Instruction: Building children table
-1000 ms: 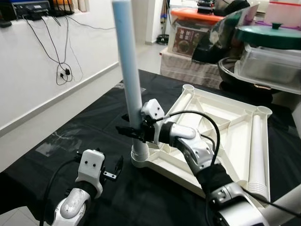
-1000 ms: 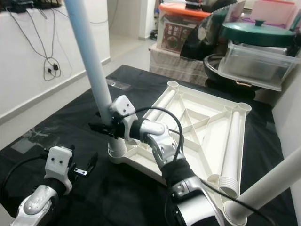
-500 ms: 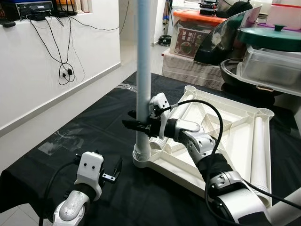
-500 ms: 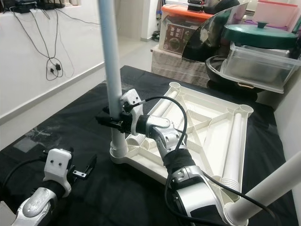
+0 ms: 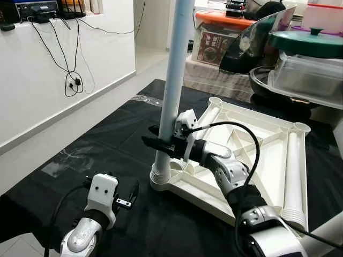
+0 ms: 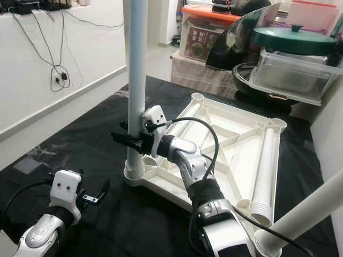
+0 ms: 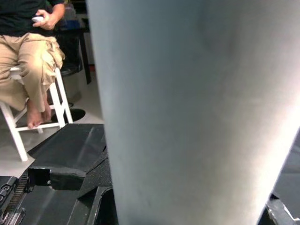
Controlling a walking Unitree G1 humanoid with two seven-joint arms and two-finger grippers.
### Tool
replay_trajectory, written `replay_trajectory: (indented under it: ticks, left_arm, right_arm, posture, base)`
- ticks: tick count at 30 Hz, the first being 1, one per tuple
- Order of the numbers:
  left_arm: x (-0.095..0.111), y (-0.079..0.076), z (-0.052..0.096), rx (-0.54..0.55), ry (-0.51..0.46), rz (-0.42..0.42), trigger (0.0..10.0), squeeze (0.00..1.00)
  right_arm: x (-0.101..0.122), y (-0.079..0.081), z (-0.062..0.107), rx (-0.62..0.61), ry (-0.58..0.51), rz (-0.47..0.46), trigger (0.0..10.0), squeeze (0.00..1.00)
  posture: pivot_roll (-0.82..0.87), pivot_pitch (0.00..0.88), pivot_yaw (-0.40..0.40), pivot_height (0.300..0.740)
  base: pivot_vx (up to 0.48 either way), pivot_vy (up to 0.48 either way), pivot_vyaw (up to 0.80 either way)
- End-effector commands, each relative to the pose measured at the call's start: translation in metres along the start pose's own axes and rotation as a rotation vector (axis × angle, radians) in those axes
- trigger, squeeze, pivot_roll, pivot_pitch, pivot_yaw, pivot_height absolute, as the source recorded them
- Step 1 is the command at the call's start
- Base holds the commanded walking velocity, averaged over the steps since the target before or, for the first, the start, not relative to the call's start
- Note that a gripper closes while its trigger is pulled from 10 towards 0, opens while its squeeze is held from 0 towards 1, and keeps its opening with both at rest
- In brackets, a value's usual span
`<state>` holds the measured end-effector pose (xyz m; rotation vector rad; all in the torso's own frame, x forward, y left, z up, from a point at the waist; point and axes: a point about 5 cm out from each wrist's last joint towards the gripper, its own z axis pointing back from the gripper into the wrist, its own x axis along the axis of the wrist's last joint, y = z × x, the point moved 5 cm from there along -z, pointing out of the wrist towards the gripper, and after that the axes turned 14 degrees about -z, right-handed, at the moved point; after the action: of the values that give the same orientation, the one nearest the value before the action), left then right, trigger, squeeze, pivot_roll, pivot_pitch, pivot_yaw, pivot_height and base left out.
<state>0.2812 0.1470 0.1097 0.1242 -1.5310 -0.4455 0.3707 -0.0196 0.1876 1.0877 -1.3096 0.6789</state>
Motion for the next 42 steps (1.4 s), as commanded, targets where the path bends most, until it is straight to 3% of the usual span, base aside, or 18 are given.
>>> replay_trajectory:
  ticks: [1,8,17,25,28,33,42]
  left_arm:
    - [-0.004,-0.003,-0.001,-0.008,0.014,-0.001,10.0,0.00]
    - [-0.004,-0.001,-0.002,-0.007,0.013,-0.005,10.0,0.00]
    - [-0.005,-0.001,0.000,0.002,0.017,-0.002,10.0,0.00]
    - [-0.006,0.000,0.001,0.007,0.020,-0.001,10.0,0.00]
    - [-0.006,0.000,0.000,0.005,0.021,-0.001,10.0,0.00]
    - [-0.006,-0.002,-0.002,0.001,0.018,0.001,10.0,0.00]
    - [-0.007,-0.003,-0.001,0.006,0.020,0.007,10.0,0.00]
  right_arm:
    - [-0.014,0.002,0.000,-0.003,0.037,0.001,10.0,0.00]
    - [-0.015,0.008,-0.002,0.039,0.063,0.064,10.0,0.00]
    - [-0.018,0.024,-0.006,0.180,0.148,0.130,10.0,0.00]
    - [-0.022,0.031,-0.007,0.224,0.165,0.140,10.0,0.00]
    - [-0.030,0.035,-0.003,0.273,0.225,0.128,10.0,0.00]
    - [-0.038,0.030,0.002,0.298,0.321,0.130,10.0,0.00]
    - [-0.031,0.024,-0.002,0.276,0.339,0.081,10.0,0.00]
  posture:
    - [0.10,0.000,-0.091,0.740]
    - [0.11,0.000,-0.093,0.740]
    - [0.12,0.000,-0.107,0.740]
    - [0.12,0.000,-0.106,0.740]
    - [0.12,0.000,-0.103,0.740]
    - [0.11,0.000,-0.108,0.740]
    - [0.11,0.000,-0.114,0.740]
  base:
    - [0.000,0.000,0.00]
    - [0.000,0.000,0.00]
    - [0.000,0.000,0.00]
    - [0.000,0.000,0.00]
    - [0.000,0.000,0.00]
    - [0.000,0.000,0.00]
    - [0.000,0.000,0.00]
